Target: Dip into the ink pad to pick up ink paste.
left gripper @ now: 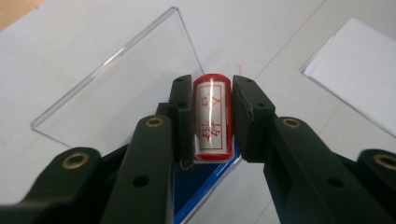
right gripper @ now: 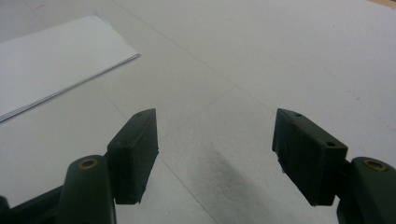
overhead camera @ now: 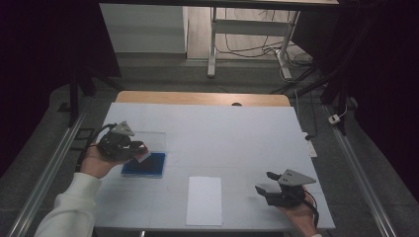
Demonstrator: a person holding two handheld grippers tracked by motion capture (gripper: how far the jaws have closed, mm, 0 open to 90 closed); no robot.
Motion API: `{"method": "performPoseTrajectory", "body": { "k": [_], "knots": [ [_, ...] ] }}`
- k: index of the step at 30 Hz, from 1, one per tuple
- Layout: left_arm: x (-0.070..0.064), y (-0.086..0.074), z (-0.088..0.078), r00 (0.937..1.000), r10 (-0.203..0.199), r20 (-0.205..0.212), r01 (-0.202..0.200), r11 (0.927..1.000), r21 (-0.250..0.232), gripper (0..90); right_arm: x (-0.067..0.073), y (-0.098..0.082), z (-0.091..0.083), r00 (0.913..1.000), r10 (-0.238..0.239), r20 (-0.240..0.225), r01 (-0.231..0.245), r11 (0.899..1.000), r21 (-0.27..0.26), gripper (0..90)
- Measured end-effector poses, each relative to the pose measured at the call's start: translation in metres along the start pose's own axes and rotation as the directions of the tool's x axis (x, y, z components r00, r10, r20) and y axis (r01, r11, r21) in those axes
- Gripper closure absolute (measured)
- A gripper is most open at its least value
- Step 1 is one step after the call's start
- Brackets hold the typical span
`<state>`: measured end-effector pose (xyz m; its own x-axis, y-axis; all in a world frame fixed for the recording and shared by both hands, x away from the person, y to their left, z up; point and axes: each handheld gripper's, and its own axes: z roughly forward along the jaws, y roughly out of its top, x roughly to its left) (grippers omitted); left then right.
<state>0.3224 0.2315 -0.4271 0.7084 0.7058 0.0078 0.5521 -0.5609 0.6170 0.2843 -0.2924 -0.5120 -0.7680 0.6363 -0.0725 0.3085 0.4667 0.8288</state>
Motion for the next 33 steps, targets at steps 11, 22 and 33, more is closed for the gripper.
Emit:
{"method": "performPoseTrajectory", "body": {
  "k": [11, 22, 33],
  "knots": [
    [0.007, -0.009, 0.023, 0.9995, -0.027, -0.018, 0.028, 0.9985, 0.047, 70.8, 0.001, -0.001, -0.001, 1.0000, 0.003, 0.002, -0.003, 1.000, 0.016, 31.4],
    [0.014, -0.017, 0.041, 0.9989, -0.036, -0.031, 0.039, 0.9954, 0.088, 70.7, 0.002, -0.003, 0.000, 0.9999, 0.002, -0.010, -0.002, 1.000, 0.024, 31.4],
    [0.015, -0.020, 0.049, 0.9988, -0.038, -0.030, 0.042, 0.9928, 0.113, 70.7, 0.002, -0.005, 0.001, 0.9996, 0.003, -0.028, -0.001, 0.999, 0.052, 30.7]
  ]
}}
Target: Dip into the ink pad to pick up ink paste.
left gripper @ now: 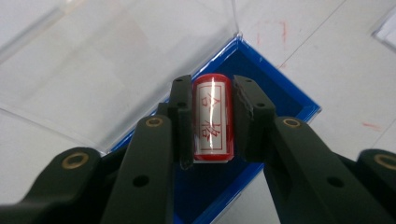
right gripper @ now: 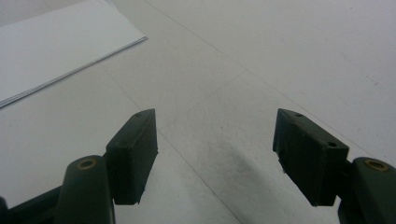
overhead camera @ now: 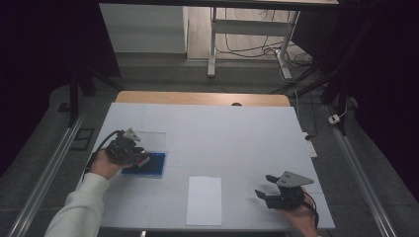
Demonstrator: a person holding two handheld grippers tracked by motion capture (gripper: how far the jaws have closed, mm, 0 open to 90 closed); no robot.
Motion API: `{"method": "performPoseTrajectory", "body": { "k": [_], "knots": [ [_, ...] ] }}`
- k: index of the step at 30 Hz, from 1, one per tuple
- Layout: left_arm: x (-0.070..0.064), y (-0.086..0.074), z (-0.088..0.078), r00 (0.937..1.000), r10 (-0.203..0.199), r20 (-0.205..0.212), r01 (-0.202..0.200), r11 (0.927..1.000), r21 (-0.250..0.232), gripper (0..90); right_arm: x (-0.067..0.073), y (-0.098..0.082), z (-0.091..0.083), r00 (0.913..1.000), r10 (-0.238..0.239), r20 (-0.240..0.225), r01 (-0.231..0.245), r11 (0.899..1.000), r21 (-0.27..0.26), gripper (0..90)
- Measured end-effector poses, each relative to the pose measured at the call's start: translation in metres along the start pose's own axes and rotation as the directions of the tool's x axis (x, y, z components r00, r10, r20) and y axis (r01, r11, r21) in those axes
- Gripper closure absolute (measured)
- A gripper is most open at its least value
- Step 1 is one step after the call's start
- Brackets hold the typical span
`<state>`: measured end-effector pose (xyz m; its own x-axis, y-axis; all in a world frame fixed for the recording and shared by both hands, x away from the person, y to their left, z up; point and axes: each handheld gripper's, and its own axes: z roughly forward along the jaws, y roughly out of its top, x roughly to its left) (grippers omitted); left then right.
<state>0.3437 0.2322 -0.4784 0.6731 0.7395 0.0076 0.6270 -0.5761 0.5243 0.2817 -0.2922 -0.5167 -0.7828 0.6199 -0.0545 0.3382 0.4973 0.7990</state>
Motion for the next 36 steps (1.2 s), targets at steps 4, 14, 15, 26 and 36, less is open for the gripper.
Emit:
{"method": "performPoseTrajectory", "body": {
  "k": [4, 14, 15, 26, 36],
  "knots": [
    [0.0008, -0.0015, 0.0003, 1.0000, -0.009, 0.002, 0.009, 1.0000, 0.000, 70.8, -0.0002, -0.0001, -0.0001, 1.0000, 0.000, 0.001, 0.000, 1.000, 0.000, 30.7],
    [0.0011, 0.0027, 0.0044, 0.9997, -0.023, 0.005, 0.023, 0.9989, 0.042, 71.2, 0.0000, -0.0002, -0.0007, 1.0000, 0.000, 0.010, -0.001, 1.000, 0.003, 30.7],
    [0.0007, 0.0032, 0.0052, 0.9996, -0.027, 0.003, 0.026, 0.9987, 0.045, 71.2, 0.0001, -0.0001, -0.0006, 1.0000, 0.000, 0.009, 0.000, 1.000, 0.004, 30.7],
    [-0.0001, 0.0000, 0.0075, 0.9996, -0.027, 0.000, 0.027, 0.9992, 0.029, 71.4, 0.0012, 0.0005, 0.0010, 1.0000, -0.007, -0.003, 0.007, 1.000, 0.002, 30.7],
    [0.0010, -0.0022, 0.0080, 0.9995, -0.030, 0.008, 0.030, 0.9994, 0.015, 71.4, 0.0019, 0.0009, 0.0020, 0.9999, -0.013, -0.003, 0.013, 1.000, 0.011, 30.6]
  ]
}}
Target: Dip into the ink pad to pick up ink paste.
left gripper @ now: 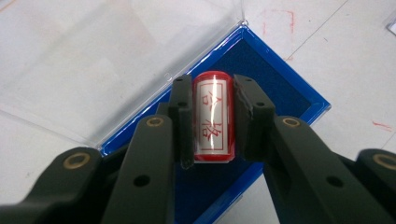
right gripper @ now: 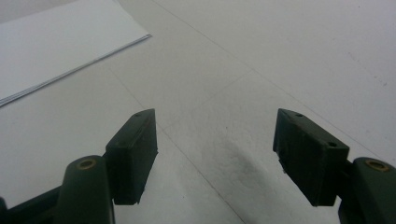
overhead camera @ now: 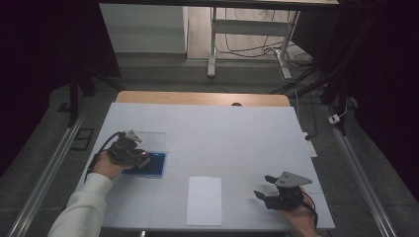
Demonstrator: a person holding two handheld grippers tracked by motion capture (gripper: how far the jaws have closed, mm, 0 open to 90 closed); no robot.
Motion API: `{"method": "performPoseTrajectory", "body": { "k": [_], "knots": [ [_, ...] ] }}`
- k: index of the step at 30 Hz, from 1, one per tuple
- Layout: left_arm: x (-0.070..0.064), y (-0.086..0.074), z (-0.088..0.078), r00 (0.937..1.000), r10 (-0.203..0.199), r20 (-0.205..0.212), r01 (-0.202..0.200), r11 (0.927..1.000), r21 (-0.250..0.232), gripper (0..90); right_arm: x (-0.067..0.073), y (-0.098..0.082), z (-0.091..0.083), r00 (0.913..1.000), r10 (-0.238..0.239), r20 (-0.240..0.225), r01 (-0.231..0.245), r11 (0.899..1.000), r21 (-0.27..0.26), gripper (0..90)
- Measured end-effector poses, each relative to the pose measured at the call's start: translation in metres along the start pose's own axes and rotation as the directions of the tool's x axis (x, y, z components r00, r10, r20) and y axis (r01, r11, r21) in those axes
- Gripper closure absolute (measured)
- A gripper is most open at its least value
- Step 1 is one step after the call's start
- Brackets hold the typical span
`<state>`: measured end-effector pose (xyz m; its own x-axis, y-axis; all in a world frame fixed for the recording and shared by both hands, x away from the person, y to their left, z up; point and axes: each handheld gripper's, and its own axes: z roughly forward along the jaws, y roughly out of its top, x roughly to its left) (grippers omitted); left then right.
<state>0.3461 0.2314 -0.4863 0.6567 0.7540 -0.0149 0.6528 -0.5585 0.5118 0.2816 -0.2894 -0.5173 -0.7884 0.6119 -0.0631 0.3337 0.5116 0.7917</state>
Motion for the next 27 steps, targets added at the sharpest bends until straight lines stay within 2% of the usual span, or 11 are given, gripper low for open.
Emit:
{"method": "performPoseTrajectory", "body": {
  "k": [10, 13, 14, 16, 18, 19, 27],
  "knots": [
    [-0.001, 0.000, 0.000, 1.0000, 0.002, -0.003, -0.002, 1.0000, -0.001, 71.3, 0.000, 0.000, 0.000, 1.0000, -0.003, 0.002, 0.003, 1.000, 0.004, 30.6],
    [0.003, 0.003, -0.005, 0.9999, -0.001, 0.017, 0.001, 1.0000, 0.003, 71.1, 0.000, 0.000, -0.001, 1.0000, 0.005, -0.003, -0.005, 1.000, -0.002, 30.5],
    [0.002, 0.005, -0.006, 0.9999, 0.007, 0.012, -0.007, 0.9997, 0.024, 71.1, 0.000, 0.000, -0.001, 1.0000, 0.007, -0.003, -0.007, 1.000, -0.003, 30.5],
    [0.001, 0.007, -0.008, 0.9999, 0.013, -0.001, -0.013, 0.9997, 0.019, 70.9, -0.001, 0.000, -0.002, 0.9999, 0.011, 0.000, -0.011, 1.000, -0.015, 30.5],
    [0.003, 0.008, -0.014, 0.9998, -0.005, 0.018, 0.006, 0.9999, -0.012, 71.0, -0.002, 0.000, -0.004, 0.9998, 0.016, 0.009, -0.016, 1.000, -0.014, 30.5],
    [0.004, 0.009, -0.017, 0.9998, -0.010, 0.020, 0.011, 0.9998, -0.017, 70.9, -0.003, -0.001, -0.004, 0.9999, 0.015, -0.001, -0.015, 1.000, -0.018, 30.5],
    [0.002, 0.012, -0.039, 0.9995, -0.015, 0.028, 0.017, 0.9974, -0.071, 70.8, -0.001, 0.000, -0.003, 1.0000, 0.009, 0.002, -0.009, 1.000, -0.010, 30.6]
  ]
}}
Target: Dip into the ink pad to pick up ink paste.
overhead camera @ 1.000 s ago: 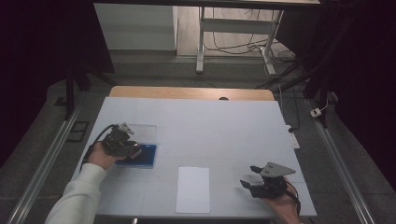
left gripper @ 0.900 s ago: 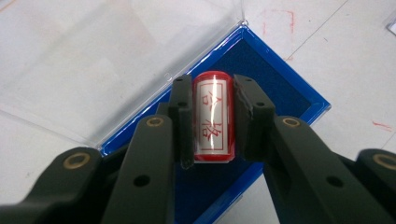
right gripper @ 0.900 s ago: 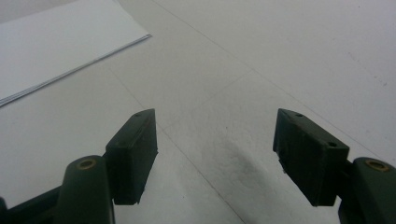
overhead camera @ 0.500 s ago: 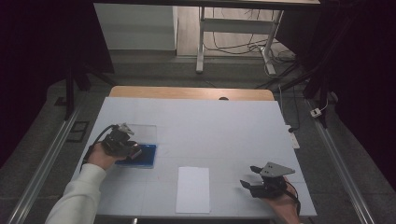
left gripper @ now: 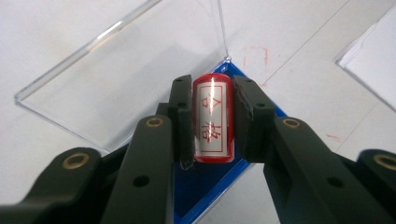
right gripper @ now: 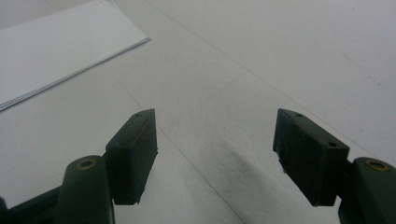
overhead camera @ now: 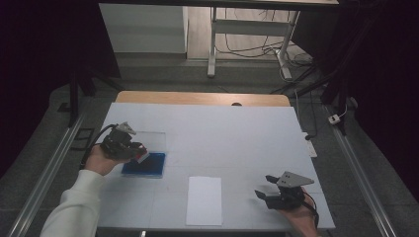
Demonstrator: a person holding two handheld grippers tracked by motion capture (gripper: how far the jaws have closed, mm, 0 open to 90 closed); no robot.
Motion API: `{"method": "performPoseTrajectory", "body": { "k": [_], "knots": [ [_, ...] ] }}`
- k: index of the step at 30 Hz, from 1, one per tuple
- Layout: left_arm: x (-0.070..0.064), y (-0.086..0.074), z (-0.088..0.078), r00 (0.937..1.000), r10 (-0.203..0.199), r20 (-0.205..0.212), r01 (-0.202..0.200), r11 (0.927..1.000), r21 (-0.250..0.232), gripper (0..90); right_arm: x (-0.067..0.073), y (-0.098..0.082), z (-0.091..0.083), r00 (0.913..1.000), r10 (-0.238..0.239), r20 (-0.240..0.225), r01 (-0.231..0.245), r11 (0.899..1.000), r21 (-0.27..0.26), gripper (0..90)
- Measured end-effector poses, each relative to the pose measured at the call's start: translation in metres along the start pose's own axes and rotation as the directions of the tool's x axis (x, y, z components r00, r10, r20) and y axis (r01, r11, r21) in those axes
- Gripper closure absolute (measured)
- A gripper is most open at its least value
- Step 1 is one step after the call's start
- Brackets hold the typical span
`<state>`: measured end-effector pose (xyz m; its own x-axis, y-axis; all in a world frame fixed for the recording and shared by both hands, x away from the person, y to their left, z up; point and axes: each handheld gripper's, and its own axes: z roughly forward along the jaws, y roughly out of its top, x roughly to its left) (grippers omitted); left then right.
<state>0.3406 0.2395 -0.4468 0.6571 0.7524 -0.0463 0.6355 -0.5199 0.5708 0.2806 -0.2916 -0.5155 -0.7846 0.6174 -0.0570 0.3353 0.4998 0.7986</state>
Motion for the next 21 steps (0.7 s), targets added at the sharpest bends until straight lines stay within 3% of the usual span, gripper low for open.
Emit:
{"method": "performPoseTrajectory", "body": {
  "k": [9, 21],
  "knots": [
    [0.000, 0.002, -0.003, 1.0000, 0.001, 0.001, -0.001, 1.0000, 0.004, 70.8, -0.001, 0.000, 0.000, 1.0000, 0.004, -0.003, -0.004, 1.000, -0.002, 30.6],
    [-0.002, 0.000, 0.014, 1.0000, 0.006, -0.007, -0.006, 0.9987, 0.051, 70.7, 0.000, 0.000, 0.000, 1.0000, 0.002, -0.001, -0.002, 1.000, -0.003, 30.6]
  ]
}}
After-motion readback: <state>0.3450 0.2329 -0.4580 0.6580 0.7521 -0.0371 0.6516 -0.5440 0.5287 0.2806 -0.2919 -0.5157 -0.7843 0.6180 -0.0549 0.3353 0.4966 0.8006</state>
